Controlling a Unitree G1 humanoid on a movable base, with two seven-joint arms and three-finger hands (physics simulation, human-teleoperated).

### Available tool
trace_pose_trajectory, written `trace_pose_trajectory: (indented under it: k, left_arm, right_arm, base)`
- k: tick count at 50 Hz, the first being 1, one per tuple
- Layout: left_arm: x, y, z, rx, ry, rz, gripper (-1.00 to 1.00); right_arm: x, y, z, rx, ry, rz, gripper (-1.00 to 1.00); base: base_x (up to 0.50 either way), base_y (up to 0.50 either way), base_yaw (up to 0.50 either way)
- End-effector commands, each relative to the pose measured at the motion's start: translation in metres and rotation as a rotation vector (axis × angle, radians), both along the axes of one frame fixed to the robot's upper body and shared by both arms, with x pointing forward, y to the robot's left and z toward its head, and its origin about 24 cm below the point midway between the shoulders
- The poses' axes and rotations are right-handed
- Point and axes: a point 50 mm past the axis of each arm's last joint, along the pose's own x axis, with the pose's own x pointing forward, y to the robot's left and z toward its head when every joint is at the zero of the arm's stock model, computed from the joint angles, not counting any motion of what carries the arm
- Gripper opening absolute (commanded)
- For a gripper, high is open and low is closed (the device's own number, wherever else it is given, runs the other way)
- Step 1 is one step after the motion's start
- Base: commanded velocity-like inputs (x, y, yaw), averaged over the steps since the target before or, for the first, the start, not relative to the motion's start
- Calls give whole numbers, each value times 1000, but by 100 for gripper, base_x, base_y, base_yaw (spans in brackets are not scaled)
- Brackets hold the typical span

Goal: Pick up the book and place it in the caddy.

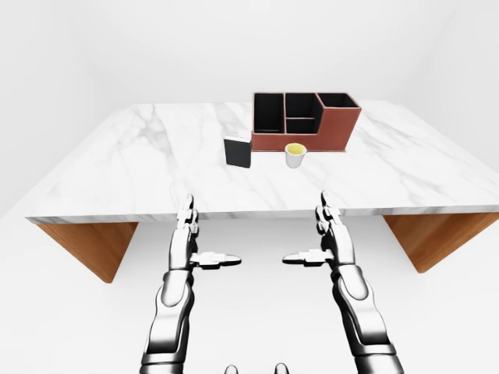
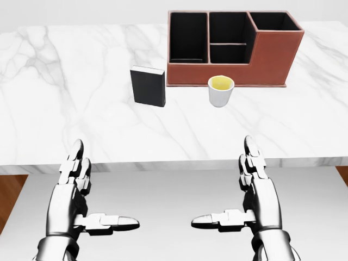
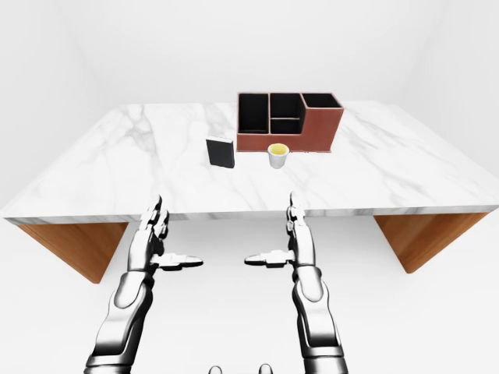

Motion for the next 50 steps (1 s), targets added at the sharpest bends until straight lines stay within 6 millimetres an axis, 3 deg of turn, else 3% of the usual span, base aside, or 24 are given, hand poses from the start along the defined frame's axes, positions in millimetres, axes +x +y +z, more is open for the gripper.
trace_pose_trajectory:
  k: [1,15,22,44,50]
  left_arm:
    - [-3,9,2,0,-3,10,100]
    - [-7,5,0,2,3,-14,100]
    - [-8,3,-1,9,3,-25,100]
    - [3,-9,-11,1,56,-95,100]
    - [12,-6,-1,-59,59,-111,100]
  right_arm:
    - [0,-6,-2,-21,5,7,100]
    - [0,-7,-14,-70,11,5,100]
    - [4,-8,-16,-26,23,-12,100]
    - [14,2,-30,-80,86,-20,100]
    - [13,7,-29,-89,95,10,100]
  base:
    - [0,0,0]
    - [0,0,0]
    - [1,42,0]
    - [0,0,0]
    - [0,0,0]
